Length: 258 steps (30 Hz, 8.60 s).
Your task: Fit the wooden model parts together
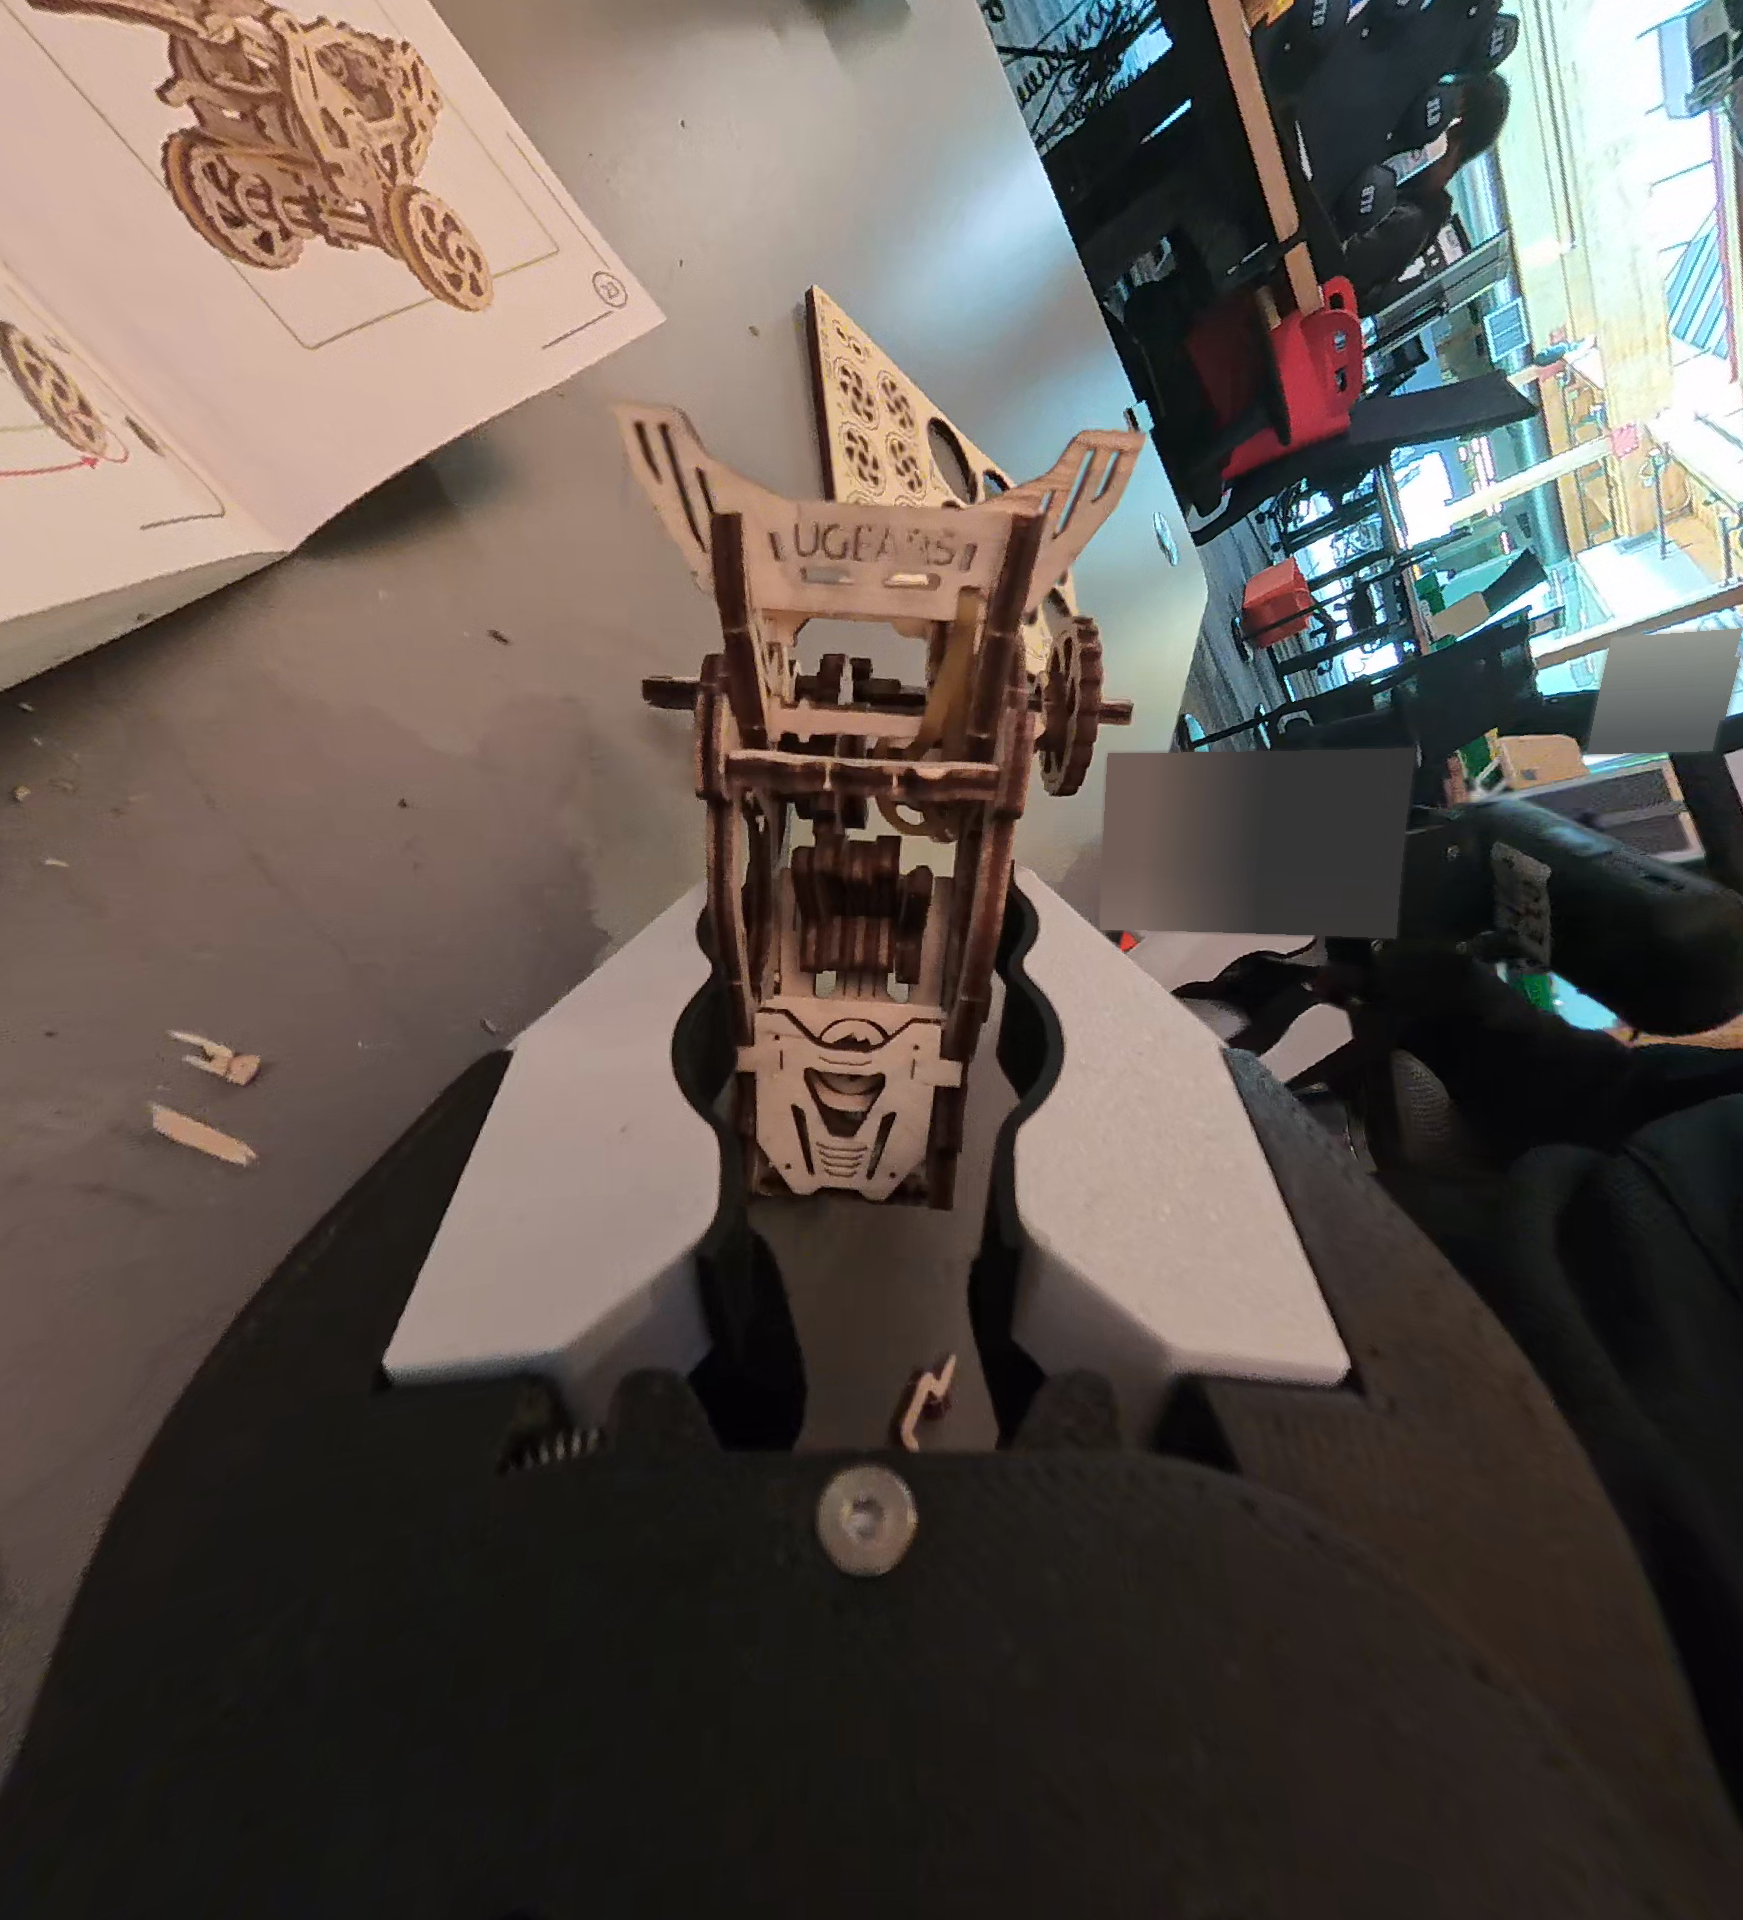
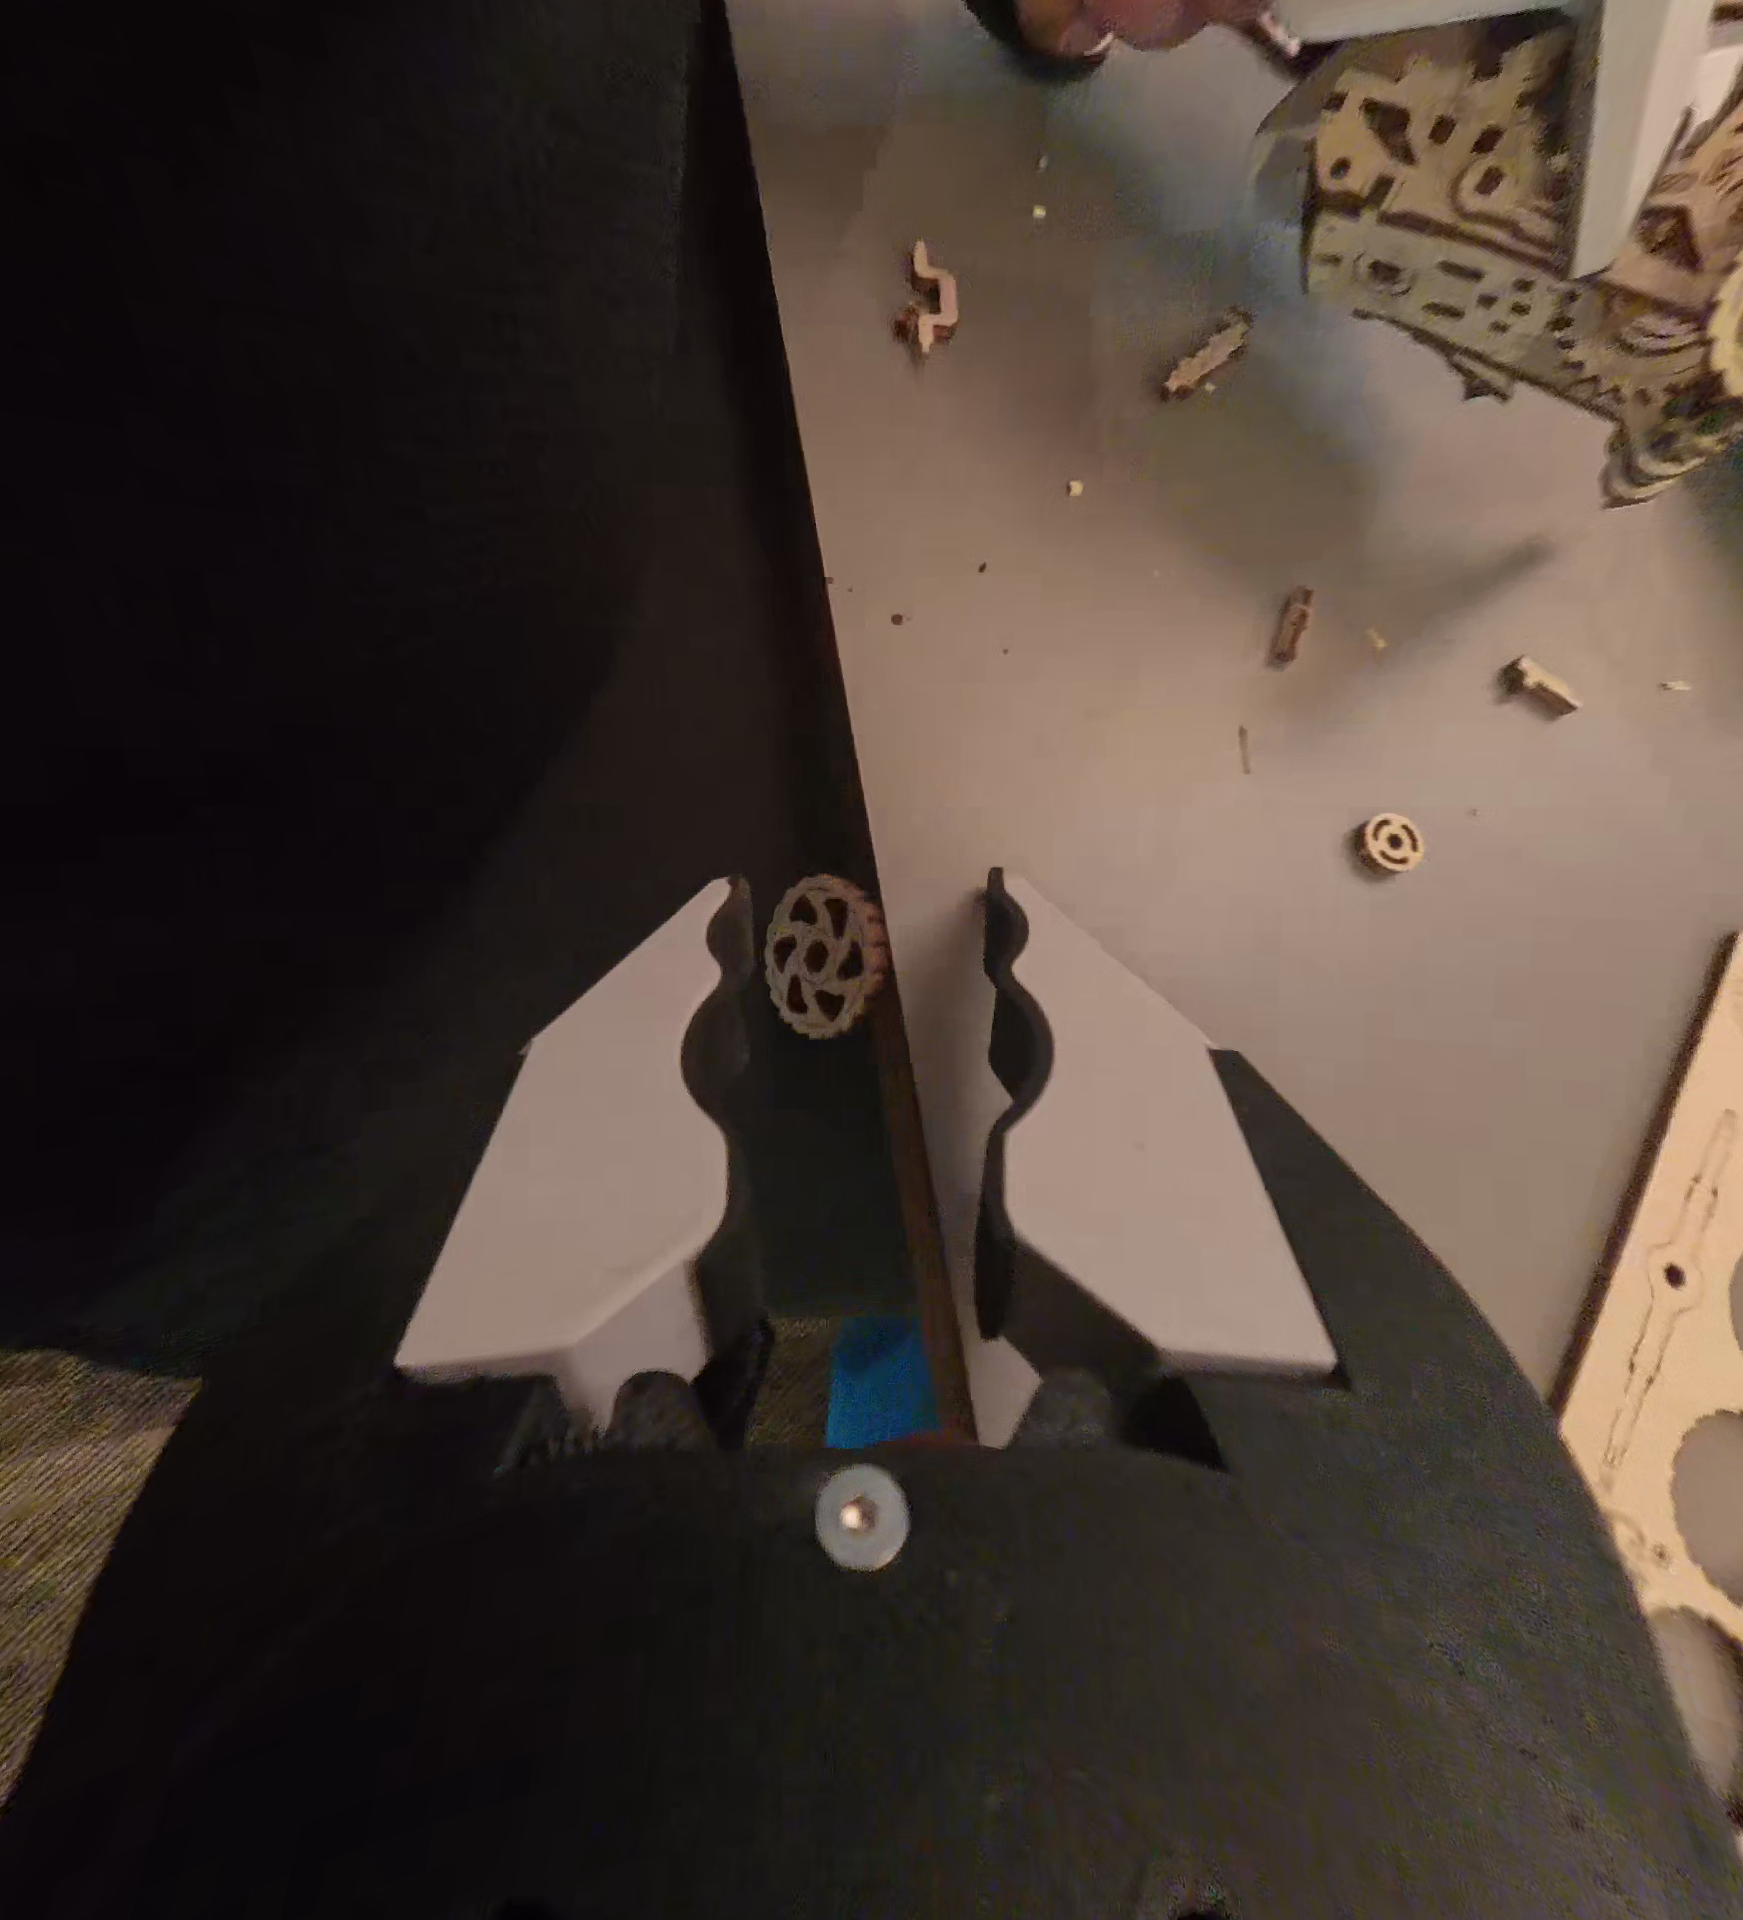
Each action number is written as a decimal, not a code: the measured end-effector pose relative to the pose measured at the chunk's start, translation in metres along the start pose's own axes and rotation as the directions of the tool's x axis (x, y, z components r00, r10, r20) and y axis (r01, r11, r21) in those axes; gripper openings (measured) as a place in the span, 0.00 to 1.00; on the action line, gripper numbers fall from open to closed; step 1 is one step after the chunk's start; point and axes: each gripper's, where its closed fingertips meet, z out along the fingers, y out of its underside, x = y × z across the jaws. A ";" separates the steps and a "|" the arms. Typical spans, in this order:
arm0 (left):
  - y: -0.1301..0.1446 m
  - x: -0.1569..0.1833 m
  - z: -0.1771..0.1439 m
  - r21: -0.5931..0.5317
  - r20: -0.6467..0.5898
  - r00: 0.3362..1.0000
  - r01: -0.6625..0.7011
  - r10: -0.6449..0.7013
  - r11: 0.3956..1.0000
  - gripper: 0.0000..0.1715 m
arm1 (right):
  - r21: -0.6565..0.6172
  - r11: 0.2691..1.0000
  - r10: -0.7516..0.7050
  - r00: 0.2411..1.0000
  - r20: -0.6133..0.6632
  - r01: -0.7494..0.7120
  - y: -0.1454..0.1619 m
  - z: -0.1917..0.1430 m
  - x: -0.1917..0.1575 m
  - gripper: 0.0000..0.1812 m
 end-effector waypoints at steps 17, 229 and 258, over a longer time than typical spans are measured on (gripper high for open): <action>0.010 0.015 0.004 -0.019 0.030 0.999 -0.028 0.028 0.999 0.27 | 0.151 0.981 0.156 0.949 -0.274 -0.117 0.024 -0.029 -0.013 0.25; 0.009 0.091 0.033 0.089 -0.396 0.909 -0.105 0.132 0.990 0.41 | 0.361 0.682 0.394 0.736 0.550 -0.636 -0.082 -0.027 0.101 0.42; 0.009 0.096 0.034 0.096 -0.261 0.861 -0.427 0.437 0.899 0.41 | 0.414 0.677 0.347 0.759 0.550 -0.609 -0.091 -0.037 0.105 0.43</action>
